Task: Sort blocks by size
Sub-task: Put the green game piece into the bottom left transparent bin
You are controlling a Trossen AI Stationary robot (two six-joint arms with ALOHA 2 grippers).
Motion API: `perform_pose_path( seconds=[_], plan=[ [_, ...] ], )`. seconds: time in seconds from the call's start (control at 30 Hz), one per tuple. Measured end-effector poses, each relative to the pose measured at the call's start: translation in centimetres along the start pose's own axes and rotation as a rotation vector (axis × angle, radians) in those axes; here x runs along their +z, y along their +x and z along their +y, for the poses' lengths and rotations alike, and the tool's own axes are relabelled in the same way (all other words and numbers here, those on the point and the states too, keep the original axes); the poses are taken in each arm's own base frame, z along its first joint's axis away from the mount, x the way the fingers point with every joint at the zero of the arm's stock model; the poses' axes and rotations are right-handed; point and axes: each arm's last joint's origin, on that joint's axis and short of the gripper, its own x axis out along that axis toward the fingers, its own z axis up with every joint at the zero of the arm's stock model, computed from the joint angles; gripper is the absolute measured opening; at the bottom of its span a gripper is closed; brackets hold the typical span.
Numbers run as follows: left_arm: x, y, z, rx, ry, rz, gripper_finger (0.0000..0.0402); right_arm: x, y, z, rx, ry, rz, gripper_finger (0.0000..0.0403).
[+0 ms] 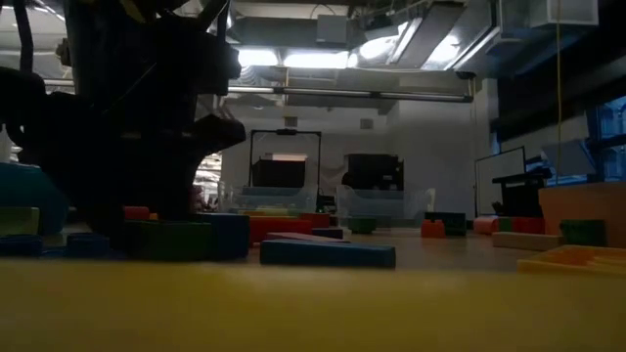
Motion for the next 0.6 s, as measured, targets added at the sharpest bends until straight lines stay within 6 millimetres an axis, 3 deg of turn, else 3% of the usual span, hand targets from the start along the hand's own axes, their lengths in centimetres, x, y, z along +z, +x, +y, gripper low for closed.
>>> perform_pose_path(
  seconds=[0.1,0.23,0.37,0.6],
  plan=[
    [0.0,0.0,0.0,-0.009,-0.001,-0.001,0.0124,0.4,-0.1,0.7,0.063,-0.050,-0.142,0.0241],
    [-0.1,-0.2,0.0,-0.013,-0.015,0.012,0.0120,1.2,-0.2,1.1,0.052,-0.158,-0.426,0.0241],
    [0.1,-1.4,-0.2,-0.046,-0.036,0.099,0.0120,2.3,0.6,1.2,-0.066,-0.276,-0.691,0.0241],
    [2.6,-6.4,-0.5,-0.073,-0.102,0.183,0.0120,6.5,3.8,1.7,-0.182,-0.459,-0.726,0.0241]
  ],
)
